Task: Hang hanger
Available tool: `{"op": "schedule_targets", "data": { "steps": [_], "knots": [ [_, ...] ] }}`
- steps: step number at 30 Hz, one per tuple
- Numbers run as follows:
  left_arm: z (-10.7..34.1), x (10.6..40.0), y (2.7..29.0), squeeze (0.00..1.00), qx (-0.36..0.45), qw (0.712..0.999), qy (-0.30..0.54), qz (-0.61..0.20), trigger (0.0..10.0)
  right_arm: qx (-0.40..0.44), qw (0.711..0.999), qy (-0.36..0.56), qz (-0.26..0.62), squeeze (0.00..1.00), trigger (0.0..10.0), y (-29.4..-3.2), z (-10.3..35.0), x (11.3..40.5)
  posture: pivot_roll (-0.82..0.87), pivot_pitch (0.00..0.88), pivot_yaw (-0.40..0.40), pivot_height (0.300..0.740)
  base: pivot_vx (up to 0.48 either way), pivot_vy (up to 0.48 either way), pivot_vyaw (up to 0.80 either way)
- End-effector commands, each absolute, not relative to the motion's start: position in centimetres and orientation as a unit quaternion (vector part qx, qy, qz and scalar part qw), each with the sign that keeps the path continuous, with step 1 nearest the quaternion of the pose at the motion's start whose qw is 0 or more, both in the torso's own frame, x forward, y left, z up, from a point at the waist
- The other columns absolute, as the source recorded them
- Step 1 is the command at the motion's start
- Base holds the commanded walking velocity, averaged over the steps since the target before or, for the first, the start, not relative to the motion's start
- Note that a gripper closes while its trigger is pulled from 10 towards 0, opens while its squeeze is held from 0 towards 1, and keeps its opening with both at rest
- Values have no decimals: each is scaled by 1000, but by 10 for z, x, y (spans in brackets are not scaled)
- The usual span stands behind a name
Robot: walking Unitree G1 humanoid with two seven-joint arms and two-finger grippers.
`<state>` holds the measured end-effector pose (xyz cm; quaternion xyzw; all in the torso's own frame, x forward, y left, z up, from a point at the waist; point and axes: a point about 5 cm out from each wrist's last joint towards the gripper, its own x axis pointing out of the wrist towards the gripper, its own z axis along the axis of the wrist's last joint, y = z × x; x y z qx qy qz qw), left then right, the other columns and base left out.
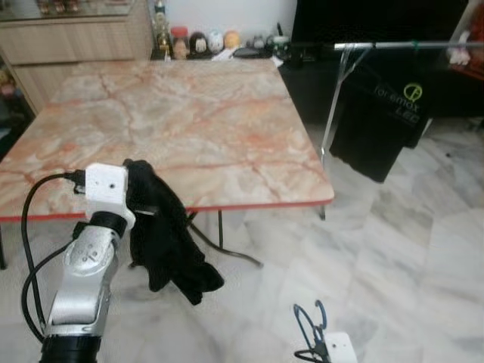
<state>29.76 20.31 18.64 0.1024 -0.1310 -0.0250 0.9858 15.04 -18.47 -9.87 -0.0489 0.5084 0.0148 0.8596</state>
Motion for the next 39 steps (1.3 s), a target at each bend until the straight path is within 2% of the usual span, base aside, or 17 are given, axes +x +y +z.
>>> {"op": "schedule_targets", "data": {
  "steps": [1, 10, 16, 24, 39],
  "knots": [
    [199, 299, 207, 0, 107, 983, -148, -22, 10000, -49, 862, 504, 31, 0, 10000, -176, -98, 153, 21, 0, -37, 740, 326, 0, 0],
    [212, 311, 197, 0, 104, 980, -165, -37, 10000, -53, 861, 504, 36, 0, 10000, -174, -99, 153, 18, 0, -40, 740, 331, 0, 0],
    [232, 328, 192, 0, 113, 975, -184, -51, 10000, -55, 861, 505, 38, 0, 10000, -174, -99, 153, 24, 0, -45, 740, 332, 0, 0],
    [282, 358, 189, 0, 129, 961, -237, -58, 10000, -60, 861, 504, 43, 0, 10000, -173, -98, 154, 33, 0, -46, 740, 330, 0, 0],
    [326, 379, 182, 0, 123, 948, -287, -56, 10000, -63, 861, 502, 52, 0, 10000, -167, -98, 156, 39, 0, -46, 740, 332, 0, 0]
  ]
}}
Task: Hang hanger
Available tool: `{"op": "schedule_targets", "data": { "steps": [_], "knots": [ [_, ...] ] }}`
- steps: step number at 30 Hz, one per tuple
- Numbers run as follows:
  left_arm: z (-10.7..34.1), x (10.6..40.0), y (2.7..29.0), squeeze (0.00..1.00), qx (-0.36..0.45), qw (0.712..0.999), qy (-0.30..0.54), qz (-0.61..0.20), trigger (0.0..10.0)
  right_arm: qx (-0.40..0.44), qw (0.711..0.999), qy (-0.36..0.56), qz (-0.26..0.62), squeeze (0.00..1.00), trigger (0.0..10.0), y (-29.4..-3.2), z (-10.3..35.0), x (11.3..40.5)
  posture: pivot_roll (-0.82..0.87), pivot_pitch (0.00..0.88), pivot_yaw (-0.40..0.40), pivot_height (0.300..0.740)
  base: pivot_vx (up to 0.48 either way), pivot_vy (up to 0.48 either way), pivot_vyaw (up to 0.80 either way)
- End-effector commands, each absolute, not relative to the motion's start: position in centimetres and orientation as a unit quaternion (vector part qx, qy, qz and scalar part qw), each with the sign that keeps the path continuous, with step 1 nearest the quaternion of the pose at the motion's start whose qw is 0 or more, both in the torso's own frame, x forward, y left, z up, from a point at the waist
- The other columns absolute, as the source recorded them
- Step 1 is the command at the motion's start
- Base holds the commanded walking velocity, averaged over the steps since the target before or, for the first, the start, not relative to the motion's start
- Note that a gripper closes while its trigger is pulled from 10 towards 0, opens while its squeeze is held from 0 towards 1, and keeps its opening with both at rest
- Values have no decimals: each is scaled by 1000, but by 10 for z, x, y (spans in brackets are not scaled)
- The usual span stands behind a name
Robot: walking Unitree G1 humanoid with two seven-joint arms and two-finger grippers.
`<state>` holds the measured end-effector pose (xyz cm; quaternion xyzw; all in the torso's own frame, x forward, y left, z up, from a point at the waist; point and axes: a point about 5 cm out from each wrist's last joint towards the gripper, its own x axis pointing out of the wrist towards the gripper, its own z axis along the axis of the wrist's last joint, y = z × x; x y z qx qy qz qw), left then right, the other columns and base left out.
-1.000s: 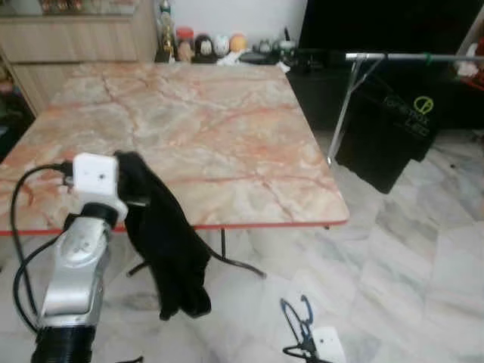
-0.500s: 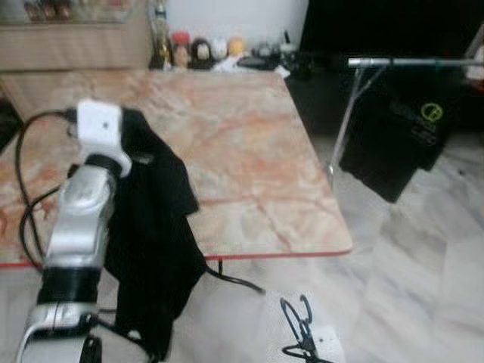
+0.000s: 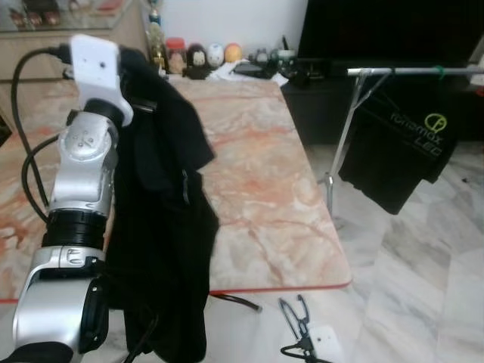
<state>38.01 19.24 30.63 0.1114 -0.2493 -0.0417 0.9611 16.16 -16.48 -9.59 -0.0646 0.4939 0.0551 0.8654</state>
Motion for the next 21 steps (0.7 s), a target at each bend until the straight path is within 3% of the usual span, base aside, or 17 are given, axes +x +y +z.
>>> {"op": "schedule_targets", "data": {
  "steps": [1, 8, 14, 21],
  "knots": [
    [326, 379, 182, 0, 123, 948, -287, -56, 10000, -63, 861, 502, 53, 0, 10000, -166, -98, 156, 39, 0, -46, 740, 337, 0, 0],
    [319, 380, 185, 0, 133, 951, -274, -53, 10000, -66, 860, 502, 55, 0, 10000, -167, -98, 156, 46, 0, -49, 740, 333, 0, 0],
    [270, 371, 180, 0, 98, 970, -196, -105, 10000, -70, 859, 504, 58, 0, 10000, -170, -99, 154, 43, 0, -49, 740, 0, 0, 0],
    [217, 342, 173, 0, 85, 979, -118, -142, 10000, -81, 855, 508, 65, 0, 10000, -170, -100, 150, 38, 0, -48, 740, 0, 0, 0]
  ]
}}
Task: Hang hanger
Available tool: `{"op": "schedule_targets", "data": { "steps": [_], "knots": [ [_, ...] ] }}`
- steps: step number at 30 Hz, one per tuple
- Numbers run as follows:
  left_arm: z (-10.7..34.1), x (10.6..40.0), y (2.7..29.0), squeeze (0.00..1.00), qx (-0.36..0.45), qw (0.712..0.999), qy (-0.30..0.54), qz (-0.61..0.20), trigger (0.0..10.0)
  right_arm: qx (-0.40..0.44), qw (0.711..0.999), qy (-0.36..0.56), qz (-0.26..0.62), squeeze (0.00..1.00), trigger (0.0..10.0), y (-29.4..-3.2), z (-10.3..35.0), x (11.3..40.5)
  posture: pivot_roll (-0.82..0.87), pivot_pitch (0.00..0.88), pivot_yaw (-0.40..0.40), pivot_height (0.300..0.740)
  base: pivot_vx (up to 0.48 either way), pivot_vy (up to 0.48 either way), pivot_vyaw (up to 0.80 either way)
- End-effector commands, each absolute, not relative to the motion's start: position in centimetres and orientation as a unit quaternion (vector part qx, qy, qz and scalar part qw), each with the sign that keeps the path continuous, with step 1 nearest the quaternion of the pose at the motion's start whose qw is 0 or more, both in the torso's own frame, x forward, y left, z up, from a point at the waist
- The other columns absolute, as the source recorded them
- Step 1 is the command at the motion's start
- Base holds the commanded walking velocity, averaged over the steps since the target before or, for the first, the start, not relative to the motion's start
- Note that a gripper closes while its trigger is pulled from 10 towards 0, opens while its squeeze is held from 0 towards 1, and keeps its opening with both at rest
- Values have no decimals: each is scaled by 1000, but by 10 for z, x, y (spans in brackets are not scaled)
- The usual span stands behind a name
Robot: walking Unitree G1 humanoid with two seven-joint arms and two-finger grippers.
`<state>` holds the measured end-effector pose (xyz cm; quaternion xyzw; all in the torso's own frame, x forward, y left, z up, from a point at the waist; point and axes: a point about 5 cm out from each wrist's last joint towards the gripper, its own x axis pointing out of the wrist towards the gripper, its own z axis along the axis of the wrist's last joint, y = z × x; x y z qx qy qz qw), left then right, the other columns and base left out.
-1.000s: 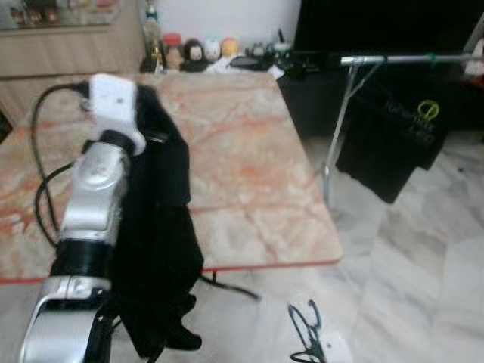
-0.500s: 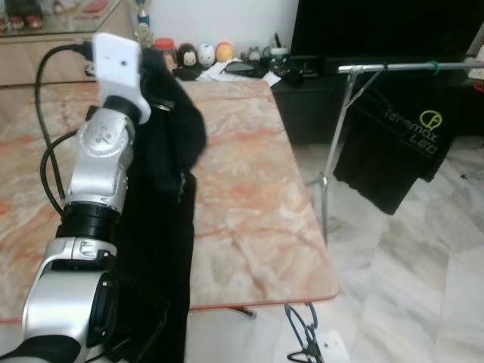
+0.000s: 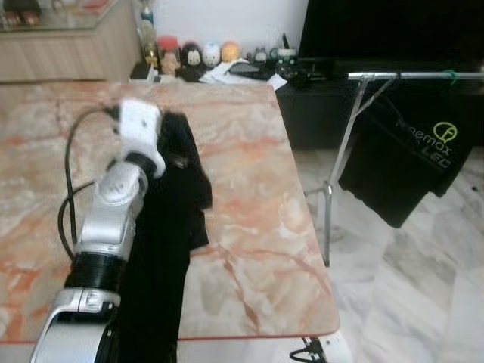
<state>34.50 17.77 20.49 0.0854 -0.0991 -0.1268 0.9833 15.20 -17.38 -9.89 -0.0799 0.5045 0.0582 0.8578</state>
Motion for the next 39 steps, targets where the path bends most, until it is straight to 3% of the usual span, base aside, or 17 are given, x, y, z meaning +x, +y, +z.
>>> {"op": "schedule_targets", "data": {
  "steps": [1, 8, 9, 10, 11, 12, 13, 14, 39],
  "knots": [
    [203, 330, 171, 0, 93, 978, -94, -160, 10000, -82, 855, 508, 64, 0, 10000, -170, -100, 149, 40, 0, -46, 740, 0, 0, 0],
    [177, 304, 164, 0, 88, 980, -43, -176, 10000, -82, 855, 509, 63, 0, 10000, -171, -101, 147, 42, 0, -43, 740, 0, 0, 0],
    [175, 302, 162, 67, 80, 980, -39, -175, 10000, -83, 855, 509, 63, 0, 10000, -171, -101, 147, 36, 0, -41, 740, 0, 0, 0],
    [173, 300, 161, 67, 74, 981, -37, -175, 10000, -83, 855, 509, 64, 0, 10000, -171, -101, 148, 36, 0, -41, 740, 0, 0, 0],
    [171, 298, 158, 341, 71, 981, -35, -175, 10000, -83, 855, 508, 63, 0, 10000, -171, -101, 148, 36, 0, -41, 740, 0, 0, 0],
    [170, 296, 157, 729, 70, 982, -33, -174, 10000, -83, 855, 508, 63, 0, 10000, -171, -101, 148, 36, 0, -41, 740, 0, 0, 0],
    [169, 295, 156, 729, 69, 982, -31, -173, 10000, -83, 855, 507, 62, 0, 10000, -171, -101, 148, 36, 0, -41, 740, 0, 0, 0],
    [167, 292, 155, 1000, 67, 982, -26, -172, 10000, -83, 856, 507, 62, 0, 10000, -172, -101, 148, 36, 0, -41, 740, 0, 0, 0],
    [151, 264, 157, 1000, 109, 975, 20, -194, 10000, -83, 850, 516, 66, 0, 10000, -160, -106, 133, 35, 0, -37, 740, 0, 0, 0]
  ]
}}
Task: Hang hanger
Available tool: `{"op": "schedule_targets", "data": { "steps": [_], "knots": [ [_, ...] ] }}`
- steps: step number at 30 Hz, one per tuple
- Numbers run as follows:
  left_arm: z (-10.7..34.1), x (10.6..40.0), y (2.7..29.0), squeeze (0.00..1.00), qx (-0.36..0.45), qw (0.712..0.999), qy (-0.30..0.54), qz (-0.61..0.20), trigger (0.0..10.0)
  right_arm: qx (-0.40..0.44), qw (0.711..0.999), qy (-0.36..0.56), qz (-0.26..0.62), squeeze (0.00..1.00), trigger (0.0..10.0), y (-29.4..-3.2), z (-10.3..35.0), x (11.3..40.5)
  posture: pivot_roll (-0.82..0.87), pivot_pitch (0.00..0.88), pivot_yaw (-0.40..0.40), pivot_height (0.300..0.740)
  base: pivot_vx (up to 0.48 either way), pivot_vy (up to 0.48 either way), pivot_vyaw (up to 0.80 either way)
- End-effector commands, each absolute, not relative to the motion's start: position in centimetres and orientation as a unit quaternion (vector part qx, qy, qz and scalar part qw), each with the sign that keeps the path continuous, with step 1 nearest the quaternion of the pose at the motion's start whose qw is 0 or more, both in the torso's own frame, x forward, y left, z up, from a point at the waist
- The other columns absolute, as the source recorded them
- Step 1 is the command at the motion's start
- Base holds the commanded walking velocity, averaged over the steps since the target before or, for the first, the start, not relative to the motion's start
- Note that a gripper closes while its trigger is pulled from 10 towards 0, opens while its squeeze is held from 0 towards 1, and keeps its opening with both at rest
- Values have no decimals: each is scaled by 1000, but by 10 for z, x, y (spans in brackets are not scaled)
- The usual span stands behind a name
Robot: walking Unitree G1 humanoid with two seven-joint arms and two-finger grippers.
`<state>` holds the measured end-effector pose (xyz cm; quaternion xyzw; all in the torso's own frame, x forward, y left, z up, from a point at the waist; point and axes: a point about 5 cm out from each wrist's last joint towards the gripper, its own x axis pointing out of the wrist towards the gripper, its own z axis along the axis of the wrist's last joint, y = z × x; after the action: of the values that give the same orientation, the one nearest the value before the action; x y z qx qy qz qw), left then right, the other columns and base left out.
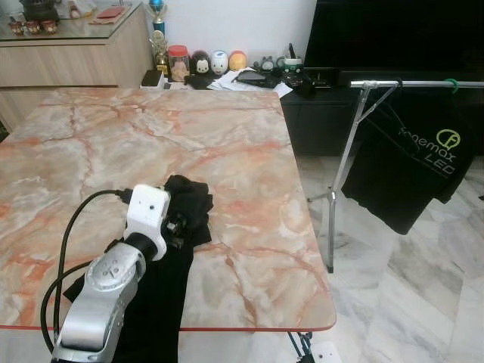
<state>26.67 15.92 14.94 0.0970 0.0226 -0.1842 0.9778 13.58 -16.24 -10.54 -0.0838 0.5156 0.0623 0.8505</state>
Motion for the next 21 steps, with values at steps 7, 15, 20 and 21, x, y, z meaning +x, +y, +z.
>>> {"op": "schedule_targets", "data": {
  "steps": [7, 15, 20, 21],
  "knots": [
    [150, 259, 170, 1000, 148, 968, 30, -199, 10000, -85, 849, 517, 67, 0, 10000, -160, -107, 132, 37, 0, -40, 740, 0, 0, 0],
    [156, 261, 192, 1000, 148, 981, 18, -124, 10000, -86, 850, 515, 68, 0, 10000, -157, -105, 137, 37, 0, -41, 740, 0, 0, 0],
    [139, 248, 181, 502, 104, 987, 28, -122, 10000, -85, 852, 511, 72, 0, 10000, -150, -104, 142, 40, 0, -42, 740, 0, 0, 0],
    [137, 246, 179, 0, 100, 987, 30, -126, 10000, -85, 852, 511, 73, 0, 10000, -149, -104, 143, 40, 0, -42, 740, 0, 0, 0]
  ]
}}
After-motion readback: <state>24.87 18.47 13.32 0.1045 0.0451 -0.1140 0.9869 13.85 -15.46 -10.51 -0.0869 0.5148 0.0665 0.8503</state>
